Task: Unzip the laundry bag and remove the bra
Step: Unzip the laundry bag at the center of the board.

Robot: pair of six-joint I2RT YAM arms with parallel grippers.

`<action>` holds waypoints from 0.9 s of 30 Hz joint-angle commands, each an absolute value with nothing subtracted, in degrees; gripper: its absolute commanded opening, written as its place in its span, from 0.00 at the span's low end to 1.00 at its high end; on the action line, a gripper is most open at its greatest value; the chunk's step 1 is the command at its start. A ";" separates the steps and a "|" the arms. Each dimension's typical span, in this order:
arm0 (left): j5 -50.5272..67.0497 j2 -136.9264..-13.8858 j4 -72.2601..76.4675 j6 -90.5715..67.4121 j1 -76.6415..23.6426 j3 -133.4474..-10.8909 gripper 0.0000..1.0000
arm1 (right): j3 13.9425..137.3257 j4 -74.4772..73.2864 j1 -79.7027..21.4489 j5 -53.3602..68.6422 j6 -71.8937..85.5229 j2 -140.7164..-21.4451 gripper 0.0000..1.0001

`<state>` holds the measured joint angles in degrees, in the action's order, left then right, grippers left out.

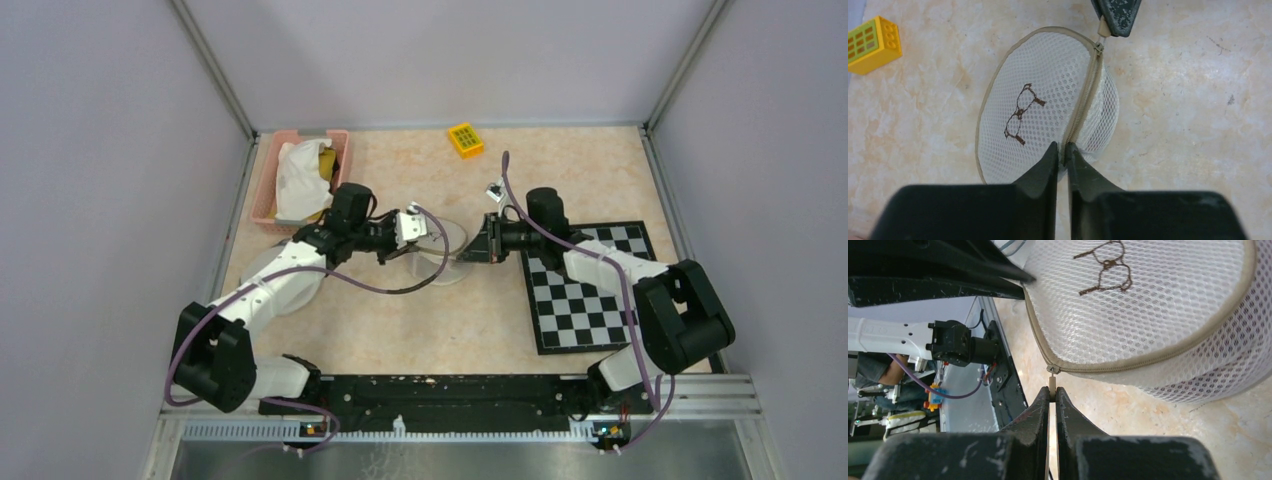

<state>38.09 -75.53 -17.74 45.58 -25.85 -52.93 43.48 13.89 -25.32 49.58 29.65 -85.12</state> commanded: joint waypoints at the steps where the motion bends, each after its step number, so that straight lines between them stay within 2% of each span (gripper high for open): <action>1: 41.09 -74.91 -16.13 43.02 -24.95 -55.71 0.35 | 43.41 15.81 -26.29 52.10 30.20 -82.32 0.00; 3: 44.92 -75.15 -18.64 43.86 -25.98 -57.46 0.46 | 43.55 16.34 -27.16 52.11 30.47 -82.39 0.00; 6: 46.19 -75.77 -20.27 44.38 -28.13 -59.20 0.54 | 44.00 16.52 -28.21 51.94 30.60 -82.69 0.00; 10: 46.36 -77.70 -20.97 44.77 -30.24 -60.19 0.55 | 44.75 16.76 -28.61 51.84 31.17 -83.10 0.00; 17: 43.91 -80.89 -19.27 44.16 -32.31 -59.41 0.49 | 45.18 16.67 -28.66 51.70 31.32 -83.15 0.00; 19: 43.13 -81.02 -18.91 44.65 -32.36 -58.74 0.44 | 45.05 16.41 -28.65 51.59 31.01 -83.11 0.00; 24: 40.28 -79.75 -18.54 44.24 -32.01 -57.21 0.16 | 44.59 15.55 -28.44 50.67 30.16 -83.15 0.00; 27: 39.22 -78.58 -17.89 43.27 -30.51 -56.34 0.06 | 43.86 15.20 -27.61 49.83 29.96 -83.11 0.00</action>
